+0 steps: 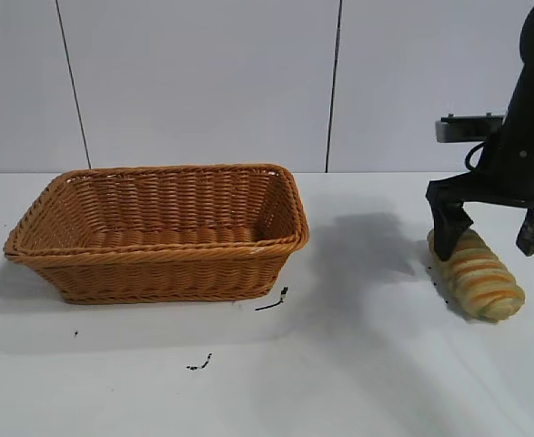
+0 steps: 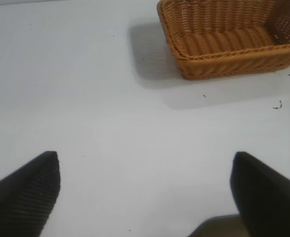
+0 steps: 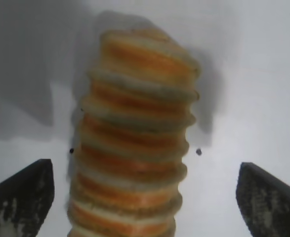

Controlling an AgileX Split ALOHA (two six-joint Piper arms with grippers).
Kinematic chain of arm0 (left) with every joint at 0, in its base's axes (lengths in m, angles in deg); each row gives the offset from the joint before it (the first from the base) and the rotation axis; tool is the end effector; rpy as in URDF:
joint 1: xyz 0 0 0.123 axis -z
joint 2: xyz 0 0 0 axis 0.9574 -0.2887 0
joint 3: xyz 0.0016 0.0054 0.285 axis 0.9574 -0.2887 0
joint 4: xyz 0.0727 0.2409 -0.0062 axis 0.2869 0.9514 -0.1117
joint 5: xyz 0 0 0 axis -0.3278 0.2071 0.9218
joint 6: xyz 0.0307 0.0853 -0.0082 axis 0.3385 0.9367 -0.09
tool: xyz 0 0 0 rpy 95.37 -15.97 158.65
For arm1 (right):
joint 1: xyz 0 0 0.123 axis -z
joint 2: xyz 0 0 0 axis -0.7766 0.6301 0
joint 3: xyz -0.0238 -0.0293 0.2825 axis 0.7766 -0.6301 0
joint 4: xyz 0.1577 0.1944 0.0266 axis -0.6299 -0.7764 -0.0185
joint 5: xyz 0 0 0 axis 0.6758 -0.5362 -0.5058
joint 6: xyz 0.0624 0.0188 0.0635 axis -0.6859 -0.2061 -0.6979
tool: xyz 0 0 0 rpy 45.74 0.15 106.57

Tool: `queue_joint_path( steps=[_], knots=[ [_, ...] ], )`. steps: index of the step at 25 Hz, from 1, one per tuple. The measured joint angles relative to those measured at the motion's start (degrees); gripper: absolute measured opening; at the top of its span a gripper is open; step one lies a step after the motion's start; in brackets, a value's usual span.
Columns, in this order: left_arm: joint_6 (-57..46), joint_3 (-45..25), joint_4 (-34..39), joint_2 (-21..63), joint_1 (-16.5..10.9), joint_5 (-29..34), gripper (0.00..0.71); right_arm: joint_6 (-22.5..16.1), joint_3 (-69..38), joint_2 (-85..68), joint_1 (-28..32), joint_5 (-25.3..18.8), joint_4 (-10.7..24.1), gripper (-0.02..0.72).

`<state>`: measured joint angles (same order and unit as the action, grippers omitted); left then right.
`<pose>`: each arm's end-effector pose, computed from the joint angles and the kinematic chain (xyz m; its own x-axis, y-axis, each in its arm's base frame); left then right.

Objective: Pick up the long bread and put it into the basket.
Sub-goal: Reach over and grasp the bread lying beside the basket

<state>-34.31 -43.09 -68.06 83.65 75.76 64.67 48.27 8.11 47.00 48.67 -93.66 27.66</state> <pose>-0.0065 0.0003 0.2773 -0.4526 0.0896 -0.8872 0.0758 0.9952 0.0618 0.4098 0.0192 0.1176 -0.9784 -0.0625 -0.1969 -0.0689 0.9973 0.0260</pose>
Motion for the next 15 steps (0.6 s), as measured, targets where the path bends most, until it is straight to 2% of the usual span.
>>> queue_joint_path(
  steps=[15],
  knots=[
    [0.0,0.0,0.0,0.0,0.0,0.0,0.696,0.3,0.1,1.0,0.0,0.4,-0.2,0.684]
  ],
)
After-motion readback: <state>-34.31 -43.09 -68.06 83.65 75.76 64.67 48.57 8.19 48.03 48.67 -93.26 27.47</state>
